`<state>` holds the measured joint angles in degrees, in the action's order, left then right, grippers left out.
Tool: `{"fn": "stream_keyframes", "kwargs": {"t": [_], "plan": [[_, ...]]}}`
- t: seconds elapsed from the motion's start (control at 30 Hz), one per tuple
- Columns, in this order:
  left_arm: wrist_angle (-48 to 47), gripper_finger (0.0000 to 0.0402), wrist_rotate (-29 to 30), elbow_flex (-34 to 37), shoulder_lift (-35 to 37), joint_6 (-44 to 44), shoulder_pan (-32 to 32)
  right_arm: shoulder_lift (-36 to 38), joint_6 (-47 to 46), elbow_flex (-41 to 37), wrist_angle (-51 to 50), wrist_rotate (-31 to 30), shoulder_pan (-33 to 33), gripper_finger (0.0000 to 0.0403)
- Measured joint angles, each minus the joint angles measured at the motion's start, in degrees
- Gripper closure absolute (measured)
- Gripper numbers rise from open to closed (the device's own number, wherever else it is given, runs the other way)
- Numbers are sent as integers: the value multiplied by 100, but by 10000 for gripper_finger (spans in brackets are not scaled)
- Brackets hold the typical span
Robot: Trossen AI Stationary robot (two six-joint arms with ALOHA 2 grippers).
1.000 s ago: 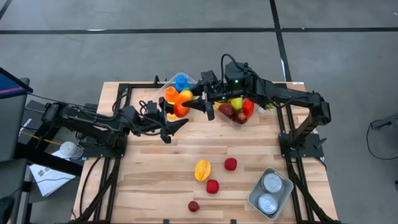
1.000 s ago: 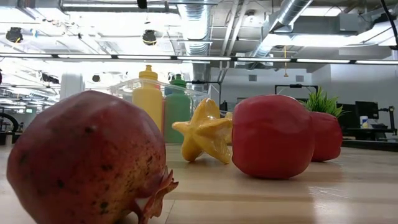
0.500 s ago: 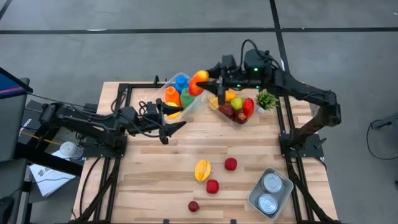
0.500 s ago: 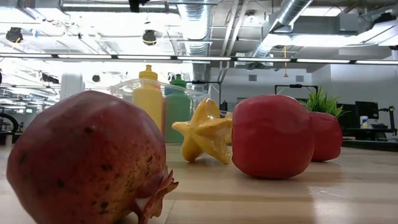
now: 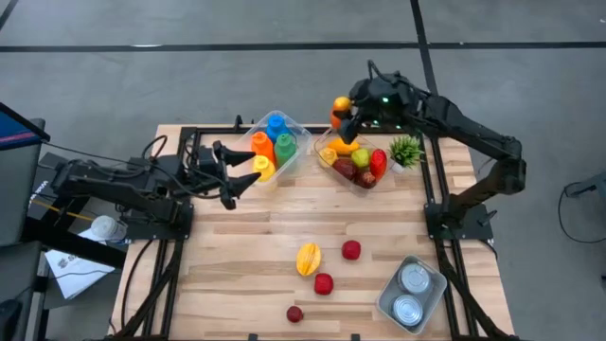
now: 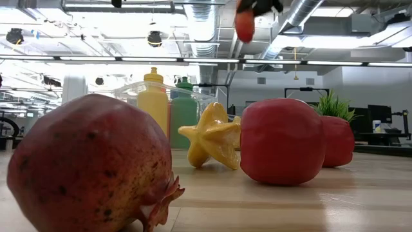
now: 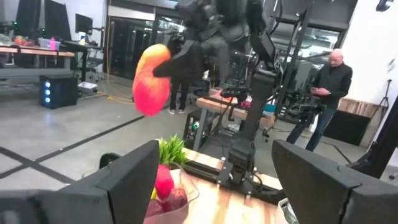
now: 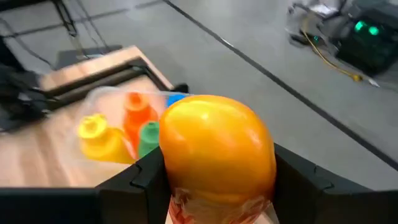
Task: Pick & Place Food Item
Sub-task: Put the orange mango into the right transparent bin
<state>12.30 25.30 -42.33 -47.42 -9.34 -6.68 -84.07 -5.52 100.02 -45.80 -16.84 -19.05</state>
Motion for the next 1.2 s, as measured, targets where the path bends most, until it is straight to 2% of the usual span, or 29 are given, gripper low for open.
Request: {"fn": "stream_keyframes", "kwargs": {"t": [0.27,0.43,0.8,1.0,1.2], "plan": [[-378,101,23,4,234,0,0,-510,-46,-507,-194,214,-584,197],[-646,101,22,4,281,-12,0,-1148,-47,-738,-267,496,-907,196],[-726,101,20,4,279,-136,0,-2520,180,-882,-946,462,-1224,193],[-722,101,20,4,279,-136,0,-2699,525,-900,-1017,456,-1267,179],[-717,101,20,4,278,-162,0,-2643,709,-841,-968,514,-1250,136]]}}
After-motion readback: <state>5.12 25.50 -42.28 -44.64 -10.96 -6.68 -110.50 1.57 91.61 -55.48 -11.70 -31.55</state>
